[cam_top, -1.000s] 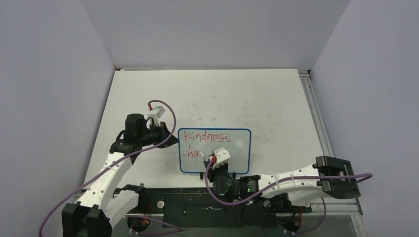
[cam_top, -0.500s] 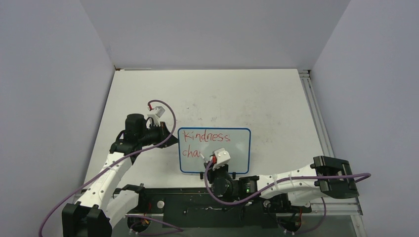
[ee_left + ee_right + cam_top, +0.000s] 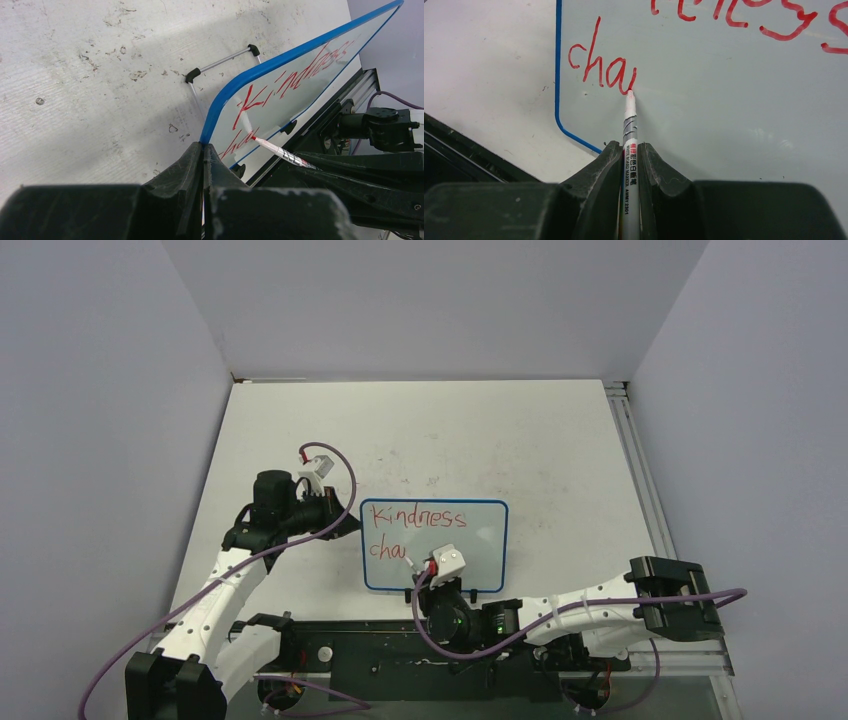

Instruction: Write a sentence on the whiteboard

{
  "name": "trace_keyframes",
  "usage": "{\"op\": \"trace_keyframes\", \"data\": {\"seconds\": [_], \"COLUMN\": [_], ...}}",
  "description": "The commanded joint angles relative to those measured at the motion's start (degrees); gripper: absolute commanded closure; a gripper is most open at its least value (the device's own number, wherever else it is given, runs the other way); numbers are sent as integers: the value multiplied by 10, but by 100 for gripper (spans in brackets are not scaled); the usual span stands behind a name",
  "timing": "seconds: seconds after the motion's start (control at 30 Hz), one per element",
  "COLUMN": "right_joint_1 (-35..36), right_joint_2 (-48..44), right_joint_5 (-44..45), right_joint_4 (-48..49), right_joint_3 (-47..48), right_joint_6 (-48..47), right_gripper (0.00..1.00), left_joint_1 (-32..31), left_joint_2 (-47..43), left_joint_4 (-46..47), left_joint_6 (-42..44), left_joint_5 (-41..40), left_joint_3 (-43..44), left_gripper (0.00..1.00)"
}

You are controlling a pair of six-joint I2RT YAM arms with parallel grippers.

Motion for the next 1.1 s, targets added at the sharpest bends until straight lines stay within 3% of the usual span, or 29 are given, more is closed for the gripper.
{"op": "trace_keyframes", "data": {"seconds": [0.0, 0.63, 1.07], "right_joint_1": [1, -15, -11], "right_joint_2": [4, -9, -21], "right_joint_5": [45, 64, 77], "right_joint_4": [-9, 29, -11], "right_joint_3": [8, 12, 6], "right_joint_6": [1, -39, -9], "right_gripper": [95, 95, 95], "left_joint_1": [-2, -2, -2], "left_joint_2": [-6, -4, -5], "left_joint_4": [10, 11, 11], "left_joint_6": [4, 4, 4], "left_joint_5": [6, 6, 6], "left_joint_3": [23, 23, 24], "left_gripper": [100, 100, 100]}}
